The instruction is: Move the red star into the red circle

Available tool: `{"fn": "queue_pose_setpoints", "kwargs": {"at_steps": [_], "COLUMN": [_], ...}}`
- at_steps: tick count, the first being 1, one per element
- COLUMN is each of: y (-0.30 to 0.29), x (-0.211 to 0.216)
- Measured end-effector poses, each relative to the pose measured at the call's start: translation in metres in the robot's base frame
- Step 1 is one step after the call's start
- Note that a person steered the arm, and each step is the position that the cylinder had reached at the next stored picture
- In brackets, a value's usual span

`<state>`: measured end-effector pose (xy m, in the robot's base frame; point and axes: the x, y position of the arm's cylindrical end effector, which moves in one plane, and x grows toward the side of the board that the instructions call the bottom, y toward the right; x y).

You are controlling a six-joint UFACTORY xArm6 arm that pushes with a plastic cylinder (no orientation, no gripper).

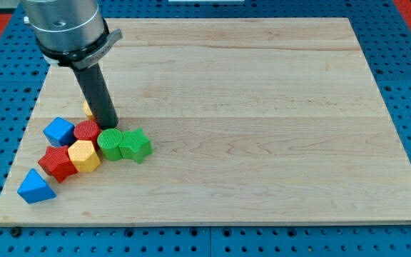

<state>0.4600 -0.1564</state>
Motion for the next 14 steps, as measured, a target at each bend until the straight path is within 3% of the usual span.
{"fn": "queue_pose_setpoints", "kwargs": {"at_steps": [1, 3, 4, 5, 6, 7, 9, 12, 14], "y": [0.001, 0.084, 0.148, 0.174, 0.15, 0.11, -0.02, -0.081, -0.092], "x": [0.0, -0.035, 0.006, 0.077, 0.148, 0.158, 0.152, 0.145, 0.087]}}
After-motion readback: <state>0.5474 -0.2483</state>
